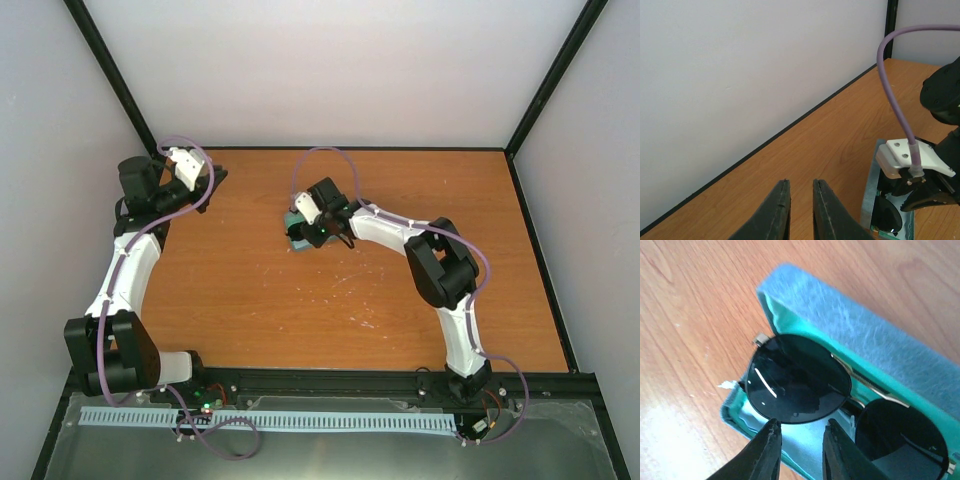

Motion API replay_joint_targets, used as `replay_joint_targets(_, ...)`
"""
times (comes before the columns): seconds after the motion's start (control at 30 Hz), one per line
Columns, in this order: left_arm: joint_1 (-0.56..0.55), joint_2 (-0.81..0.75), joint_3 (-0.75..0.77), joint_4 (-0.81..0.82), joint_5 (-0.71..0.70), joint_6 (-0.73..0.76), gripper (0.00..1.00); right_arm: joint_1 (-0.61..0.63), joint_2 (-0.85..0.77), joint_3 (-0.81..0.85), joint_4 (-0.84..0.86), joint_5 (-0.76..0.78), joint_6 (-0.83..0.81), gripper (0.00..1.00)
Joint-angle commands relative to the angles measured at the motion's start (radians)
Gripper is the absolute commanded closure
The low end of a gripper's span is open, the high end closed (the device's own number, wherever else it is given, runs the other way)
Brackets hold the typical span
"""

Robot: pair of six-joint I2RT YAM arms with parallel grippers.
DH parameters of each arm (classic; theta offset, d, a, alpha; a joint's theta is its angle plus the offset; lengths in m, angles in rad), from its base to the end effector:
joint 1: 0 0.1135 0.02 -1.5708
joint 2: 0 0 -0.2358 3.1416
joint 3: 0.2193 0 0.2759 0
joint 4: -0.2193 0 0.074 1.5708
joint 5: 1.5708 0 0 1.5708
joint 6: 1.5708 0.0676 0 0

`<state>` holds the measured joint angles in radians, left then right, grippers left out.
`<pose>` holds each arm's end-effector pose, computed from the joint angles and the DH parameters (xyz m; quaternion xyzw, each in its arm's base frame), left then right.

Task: Organize the sunglasses
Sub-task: Adjust the sunglasses in the sunglasses case.

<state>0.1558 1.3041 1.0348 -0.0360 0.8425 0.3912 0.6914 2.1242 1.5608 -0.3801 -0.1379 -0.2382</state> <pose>0.3505 0.0040 0.2914 0.3266 0.7024 -0.1717 0.6087 0.3688 0.3173 0.1069 -0.4444 0.8388 0.1330 0.2852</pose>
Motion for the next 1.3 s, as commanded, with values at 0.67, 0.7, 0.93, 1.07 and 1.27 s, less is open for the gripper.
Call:
replay_joint_targets(0.67, 0.014, -0.050, -0.028, 0.036, 0.014, -0.020, 0.84, 0.072, 0.044, 0.116, 0.014, -0.210, 0.025, 0.97)
replay_joint_targets(0.7, 0.015, -0.051, -0.028, 0.037, 0.014, -0.019, 0.84, 0.074, 0.058, 0.129, 0.011, -0.210, 0.030, 0.97)
replay_joint_targets(0.93, 0.022, -0.056, -0.037, 0.039, 0.010, -0.018, 0.84, 0.074, 0.143, 0.212, -0.009, -0.184, 0.061, 0.97)
replay_joint_targets(1.07, 0.026, -0.057, -0.039, 0.040, 0.008, -0.019, 0.84, 0.074, 0.175, 0.248, -0.029, -0.160, 0.065, 0.97)
replay_joint_targets(1.27, 0.029, -0.055, -0.041, 0.041, 0.009, -0.020, 0.84, 0.072, 0.168, 0.230, -0.020, -0.113, 0.071, 0.97)
